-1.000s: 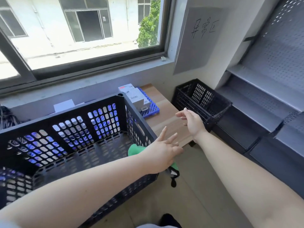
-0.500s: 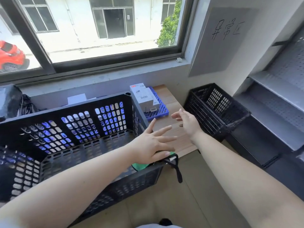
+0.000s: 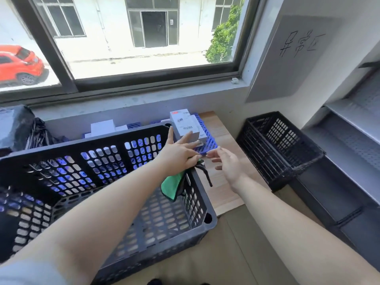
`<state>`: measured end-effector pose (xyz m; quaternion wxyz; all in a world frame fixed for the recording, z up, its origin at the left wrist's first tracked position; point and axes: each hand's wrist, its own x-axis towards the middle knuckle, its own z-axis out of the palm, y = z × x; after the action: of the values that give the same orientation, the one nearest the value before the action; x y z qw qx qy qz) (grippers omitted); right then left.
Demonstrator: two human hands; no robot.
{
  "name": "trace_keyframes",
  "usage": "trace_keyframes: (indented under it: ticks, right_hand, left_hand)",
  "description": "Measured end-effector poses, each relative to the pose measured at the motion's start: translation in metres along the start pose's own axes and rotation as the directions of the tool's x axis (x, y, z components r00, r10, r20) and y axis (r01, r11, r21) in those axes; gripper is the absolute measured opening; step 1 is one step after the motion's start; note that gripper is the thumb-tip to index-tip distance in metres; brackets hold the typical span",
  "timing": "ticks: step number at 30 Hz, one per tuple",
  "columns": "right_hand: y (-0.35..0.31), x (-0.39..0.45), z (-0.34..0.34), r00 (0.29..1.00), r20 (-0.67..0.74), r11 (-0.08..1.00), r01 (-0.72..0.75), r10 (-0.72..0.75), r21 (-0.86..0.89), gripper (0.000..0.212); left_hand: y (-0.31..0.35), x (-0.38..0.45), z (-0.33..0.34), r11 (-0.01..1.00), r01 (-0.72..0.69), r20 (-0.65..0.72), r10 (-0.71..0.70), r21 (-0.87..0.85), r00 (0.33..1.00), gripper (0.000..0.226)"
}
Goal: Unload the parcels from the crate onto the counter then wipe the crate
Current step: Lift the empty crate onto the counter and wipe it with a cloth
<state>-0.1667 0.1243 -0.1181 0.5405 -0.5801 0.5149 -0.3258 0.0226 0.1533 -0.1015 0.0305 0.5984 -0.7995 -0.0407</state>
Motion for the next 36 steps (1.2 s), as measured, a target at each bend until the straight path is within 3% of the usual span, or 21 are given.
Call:
trace_keyframes:
  ticks: [8,11,14,18,20,23,27,32,36]
  right_hand:
    - [-0.029,0.02,0.079,0.998,-0.035,0.999,-0.042,0.043,0.032,0.044]
    - [-0.033,0.02,0.091,0.997,-0.068,0.979,-0.041,0.028,-0.201,0.05]
    - [-0.034,0.018,0.095,0.998,-0.034,0.865,-0.062,0.052,-0.498,0.053]
    - [-0.034,0.021,0.104,0.999,-0.03,0.635,-0.045,0.035,-0.771,0.063]
    - [-0.033,0.02,0.106,0.997,-0.069,0.563,-0.071,0.025,-0.823,0.069]
    - [-0.033,0.017,0.106,0.989,-0.146,0.611,-0.122,0.01,-0.782,0.073]
    - [-0.034,0.013,0.106,0.981,-0.184,0.665,-0.099,-0.059,-0.741,0.068]
    - [-0.033,0.01,0.104,0.968,-0.187,0.725,-0.006,-0.169,-0.689,0.073]
    - [-0.038,0.004,0.093,0.936,-0.247,0.902,0.133,-0.25,-0.41,0.058]
  left_hand:
    - [-0.055,0.031,-0.003,0.974,0.143,-0.004,-0.145,0.178,0.989,0.051]
    - [-0.079,0.047,-0.01,0.95,0.206,-0.028,-0.206,0.235,0.978,0.053]
    - [-0.09,0.058,-0.01,0.947,0.223,-0.022,-0.224,0.231,0.974,0.051]
    - [-0.086,0.055,-0.001,0.991,0.114,-0.107,-0.106,0.074,0.989,0.049]
    - [-0.087,0.053,0.001,0.999,0.01,-0.077,-0.008,0.031,0.997,0.046]
    - [-0.095,0.055,-0.004,0.996,-0.082,0.042,0.084,-0.045,0.996,0.045]
    - [-0.097,0.059,-0.007,0.984,-0.063,0.103,0.081,-0.165,0.991,0.036]
    - [-0.082,0.035,-0.007,0.934,-0.044,-0.085,0.014,-0.354,0.996,0.035]
    - [-0.067,0.01,-0.015,0.78,-0.088,-0.24,-0.081,-0.619,0.967,0.036]
